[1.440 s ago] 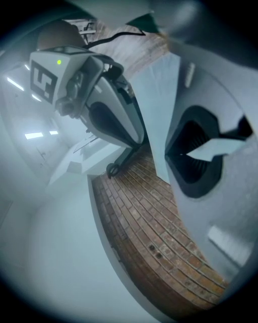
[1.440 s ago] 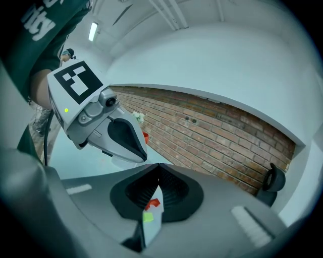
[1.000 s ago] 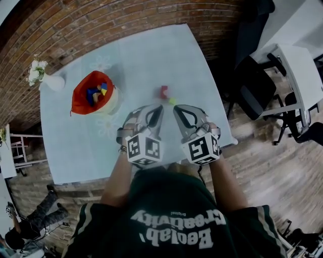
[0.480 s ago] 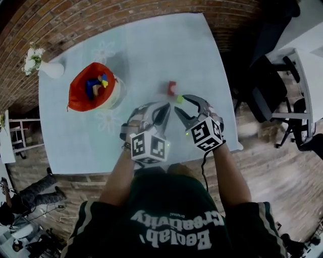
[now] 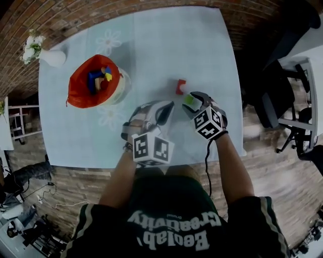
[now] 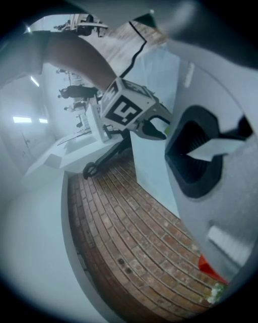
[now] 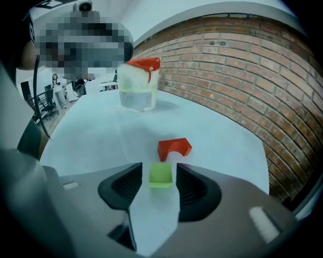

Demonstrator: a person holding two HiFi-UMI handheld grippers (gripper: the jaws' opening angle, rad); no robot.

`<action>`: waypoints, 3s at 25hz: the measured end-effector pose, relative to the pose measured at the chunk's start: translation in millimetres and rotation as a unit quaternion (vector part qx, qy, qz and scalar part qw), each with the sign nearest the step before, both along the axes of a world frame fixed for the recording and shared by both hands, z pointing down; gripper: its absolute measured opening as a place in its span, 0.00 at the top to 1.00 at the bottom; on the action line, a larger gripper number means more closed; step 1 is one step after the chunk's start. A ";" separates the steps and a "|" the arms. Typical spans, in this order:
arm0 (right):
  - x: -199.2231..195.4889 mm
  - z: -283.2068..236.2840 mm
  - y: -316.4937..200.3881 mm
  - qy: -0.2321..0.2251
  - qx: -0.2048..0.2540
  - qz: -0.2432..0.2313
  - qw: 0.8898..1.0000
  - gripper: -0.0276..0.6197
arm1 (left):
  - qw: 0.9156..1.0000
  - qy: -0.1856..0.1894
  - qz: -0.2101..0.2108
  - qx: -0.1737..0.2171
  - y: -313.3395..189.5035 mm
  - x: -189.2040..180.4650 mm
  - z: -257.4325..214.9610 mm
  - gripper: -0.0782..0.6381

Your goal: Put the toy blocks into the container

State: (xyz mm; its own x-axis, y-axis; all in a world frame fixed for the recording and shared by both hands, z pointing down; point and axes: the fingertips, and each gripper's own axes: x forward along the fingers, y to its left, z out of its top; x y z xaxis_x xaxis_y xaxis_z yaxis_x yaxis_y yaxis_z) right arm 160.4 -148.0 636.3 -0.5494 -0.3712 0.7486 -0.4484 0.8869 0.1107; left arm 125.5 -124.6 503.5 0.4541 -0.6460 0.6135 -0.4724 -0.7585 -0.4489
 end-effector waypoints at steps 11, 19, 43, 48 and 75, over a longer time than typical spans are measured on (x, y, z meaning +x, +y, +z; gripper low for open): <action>-5.5 -42.9 -2.6 -0.028 0.038 0.015 0.999 0.74 | 1.000 0.006 -0.020 0.012 -4.3 -14.6 -11.7 0.88; -63.7 -151.9 -3.9 -0.082 0.135 -0.003 0.987 0.74 | 0.996 0.044 -0.058 0.044 2.9 -58.4 -62.1 0.88; -332.0 -226.1 -23.6 -0.124 0.170 -0.022 0.977 0.74 | 0.992 0.051 -0.089 0.069 -32.0 -306.7 -98.2 0.88; -334.8 -216.2 -33.1 -0.126 0.160 -0.027 0.979 0.73 | 0.992 0.050 -0.099 0.066 -40.8 -311.6 -91.4 0.88; -268.2 -222.8 -39.2 -0.110 0.205 0.032 0.972 0.95 | 0.996 0.054 -0.051 0.058 -43.3 -255.8 -85.6 0.88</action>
State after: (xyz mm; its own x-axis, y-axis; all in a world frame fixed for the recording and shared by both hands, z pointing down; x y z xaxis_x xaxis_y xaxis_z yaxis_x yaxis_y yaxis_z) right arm -107.8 -187.2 413.5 -0.6451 -0.6518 0.3987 -0.5538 0.7584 0.3438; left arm -130.3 -167.9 417.8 0.4427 -0.7558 0.4825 -0.5943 -0.6503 -0.4732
